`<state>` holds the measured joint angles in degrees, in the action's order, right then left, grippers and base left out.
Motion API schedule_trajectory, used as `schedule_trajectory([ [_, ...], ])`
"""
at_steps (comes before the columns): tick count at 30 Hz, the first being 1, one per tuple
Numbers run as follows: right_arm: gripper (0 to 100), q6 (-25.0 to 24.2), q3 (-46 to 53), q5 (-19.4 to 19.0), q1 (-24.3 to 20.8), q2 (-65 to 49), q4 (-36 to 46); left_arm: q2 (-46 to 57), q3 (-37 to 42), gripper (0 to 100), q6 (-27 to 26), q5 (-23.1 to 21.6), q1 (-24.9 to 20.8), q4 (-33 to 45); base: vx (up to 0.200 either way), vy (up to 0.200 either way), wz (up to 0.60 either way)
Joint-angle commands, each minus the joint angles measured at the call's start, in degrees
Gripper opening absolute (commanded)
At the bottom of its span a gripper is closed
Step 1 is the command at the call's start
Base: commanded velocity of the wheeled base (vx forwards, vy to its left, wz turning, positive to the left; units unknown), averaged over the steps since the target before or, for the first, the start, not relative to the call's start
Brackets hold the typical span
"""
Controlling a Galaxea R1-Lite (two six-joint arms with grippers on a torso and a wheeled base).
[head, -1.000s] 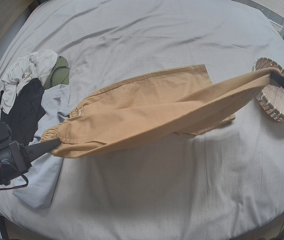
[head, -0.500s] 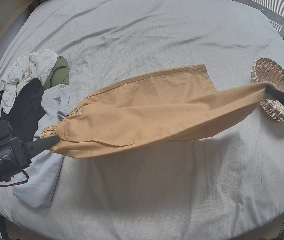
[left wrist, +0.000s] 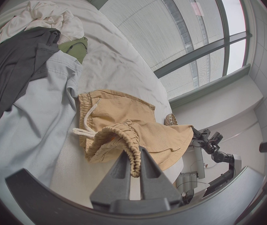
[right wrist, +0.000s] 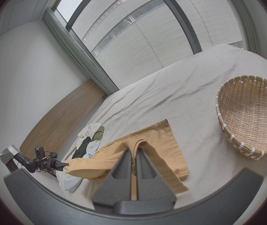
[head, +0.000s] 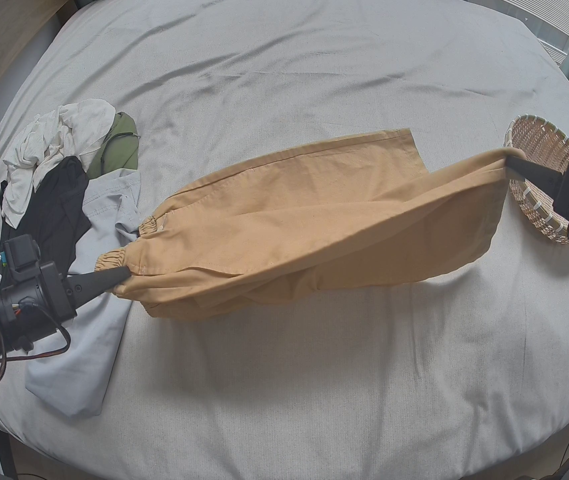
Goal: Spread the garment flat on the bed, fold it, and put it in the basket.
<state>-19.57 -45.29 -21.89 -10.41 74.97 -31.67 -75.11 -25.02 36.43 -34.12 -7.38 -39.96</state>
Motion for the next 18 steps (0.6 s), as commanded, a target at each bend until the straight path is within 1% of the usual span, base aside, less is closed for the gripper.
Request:
schedule_trajectory([
  [1,0,0.0,-3.9,-0.1,0.0,6.4,-1.1,-1.8,-2.9,0,2.8,0.1,0.2,0.1,0.000,0.000,0.00],
  [7,0,-0.3,-9.3,0.2,0.0,12.1,-3.3,-3.0,-4.7,0,3.7,2.0,0.3,-0.1,0.000,0.000,0.00],
  [13,0,-0.3,-11.4,0.2,0.0,15.6,-3.5,-4.5,-5.0,0,3.7,2.1,0.6,-0.2,0.000,0.000,0.00],
  [18,0,-0.4,-13.3,0.2,0.7,18.2,-3.6,-7.3,-6.8,0,3.7,2.2,0.8,-0.3,0.000,0.000,0.00],
])
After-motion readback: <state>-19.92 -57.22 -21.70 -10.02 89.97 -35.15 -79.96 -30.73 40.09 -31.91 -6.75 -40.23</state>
